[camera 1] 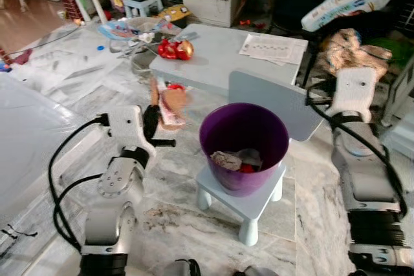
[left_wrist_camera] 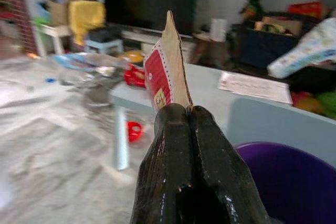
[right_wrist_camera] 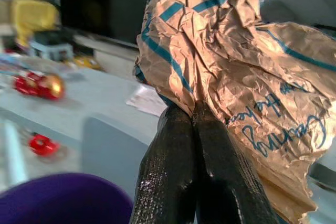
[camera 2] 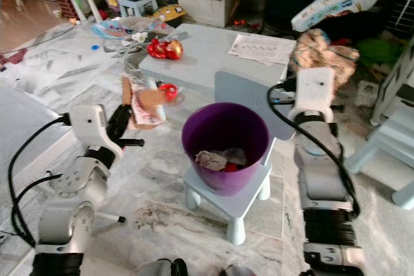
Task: Picking trash to rubbish bin
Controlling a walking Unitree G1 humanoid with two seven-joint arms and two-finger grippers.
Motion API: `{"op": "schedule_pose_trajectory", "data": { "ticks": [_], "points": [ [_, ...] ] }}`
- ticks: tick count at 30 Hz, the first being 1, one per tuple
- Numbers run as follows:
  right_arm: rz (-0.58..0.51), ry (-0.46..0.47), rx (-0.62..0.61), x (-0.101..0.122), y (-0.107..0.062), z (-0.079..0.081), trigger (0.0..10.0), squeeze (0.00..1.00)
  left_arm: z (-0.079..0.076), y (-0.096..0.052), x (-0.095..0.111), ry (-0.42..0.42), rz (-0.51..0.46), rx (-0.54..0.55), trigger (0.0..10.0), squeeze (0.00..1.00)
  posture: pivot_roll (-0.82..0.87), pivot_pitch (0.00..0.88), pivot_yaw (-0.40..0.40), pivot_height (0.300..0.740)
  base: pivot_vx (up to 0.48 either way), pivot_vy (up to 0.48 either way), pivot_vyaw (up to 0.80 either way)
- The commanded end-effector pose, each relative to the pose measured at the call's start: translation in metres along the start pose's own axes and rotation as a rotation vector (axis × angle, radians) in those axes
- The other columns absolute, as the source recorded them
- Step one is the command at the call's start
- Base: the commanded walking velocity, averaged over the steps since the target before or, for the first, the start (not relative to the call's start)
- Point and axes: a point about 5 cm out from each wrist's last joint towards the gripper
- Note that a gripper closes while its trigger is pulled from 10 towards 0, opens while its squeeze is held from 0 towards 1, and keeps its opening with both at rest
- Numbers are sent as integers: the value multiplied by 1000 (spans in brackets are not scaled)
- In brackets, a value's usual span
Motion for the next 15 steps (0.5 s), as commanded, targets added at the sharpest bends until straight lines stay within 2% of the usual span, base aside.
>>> {"op": "schedule_pose_trajectory", "data": {
  "ticks": [1,8,12,15],
  "points": [
    [0,3,-2,1,0,-2,10000,0,1,1,0,9,4,10,10000,0,-32,123,54,740,0,0,0],
    [3,8,0,0,1,-2,10000,0,2,2,2,15,-6,3,10000,0,-31,122,55,740,0,0,0],
    [2,9,2,0,1,-1,10000,0,2,1,2,17,-9,-5,10000,0,-28,119,56,740,327,0,0],
    [0,9,2,0,1,-1,10000,0,1,1,2,8,-4,-3,10000,0,-27,118,59,740,373,-300,0]
  ]
}}
Point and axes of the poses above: a point about 5 cm out from each wrist's last joint towards the gripper, its own y axis pointing out of the wrist towards the gripper, its own x axis along the axis of the wrist's last joint, z = x × y, and after that the axes turned 12 degrees about y, right-handed
